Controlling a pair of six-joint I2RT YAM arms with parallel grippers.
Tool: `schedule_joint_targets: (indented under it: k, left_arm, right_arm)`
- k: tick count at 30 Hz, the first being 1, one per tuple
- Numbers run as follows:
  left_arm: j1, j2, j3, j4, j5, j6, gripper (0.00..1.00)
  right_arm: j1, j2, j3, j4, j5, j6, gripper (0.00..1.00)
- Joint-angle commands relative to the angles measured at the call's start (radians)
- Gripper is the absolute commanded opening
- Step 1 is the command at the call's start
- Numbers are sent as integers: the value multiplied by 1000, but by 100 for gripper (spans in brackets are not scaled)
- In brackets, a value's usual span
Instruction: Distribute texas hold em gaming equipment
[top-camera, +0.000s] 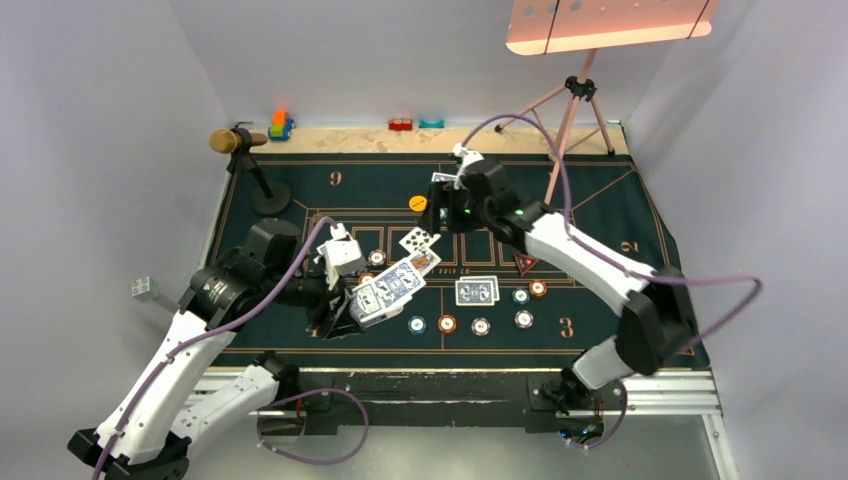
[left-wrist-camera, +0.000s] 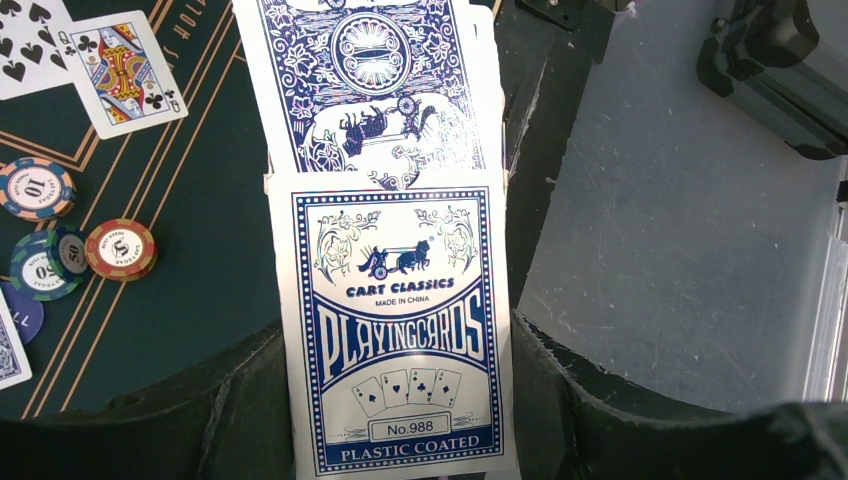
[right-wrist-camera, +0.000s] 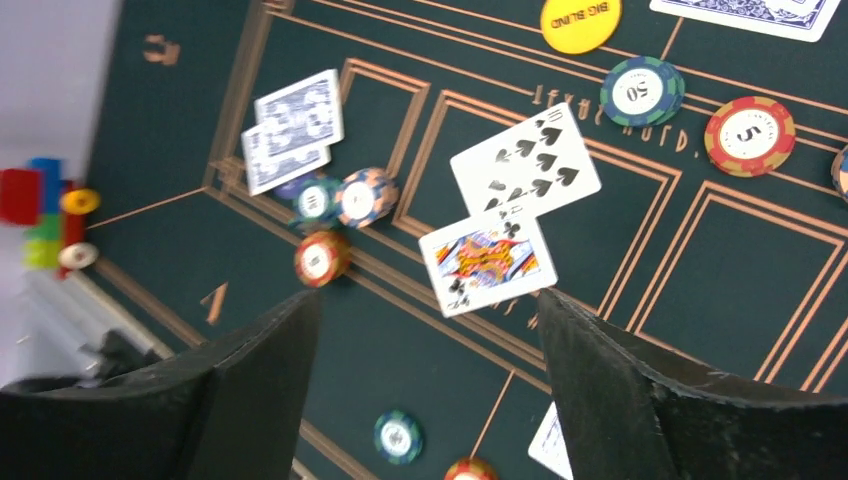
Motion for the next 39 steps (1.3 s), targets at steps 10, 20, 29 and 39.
schedule_joint_targets:
  k: [10, 20, 29, 39]
  left_arm:
    - [8, 22, -16, 55, -38, -7, 21]
    - [8, 39, -14, 72, -68, -9, 20]
    - [8, 35, -12, 74, -64, -10, 20]
    - [9, 28, -2, 65, -47, -10, 20]
  right_arm:
    - [-61, -419, -196, 5, -558, 93, 92]
    - [53, -368, -195, 105, -623, 159, 95]
    - [100, -273, -164, 191, -648, 223, 96]
    - [106, -261, -203, 241, -612, 282, 89]
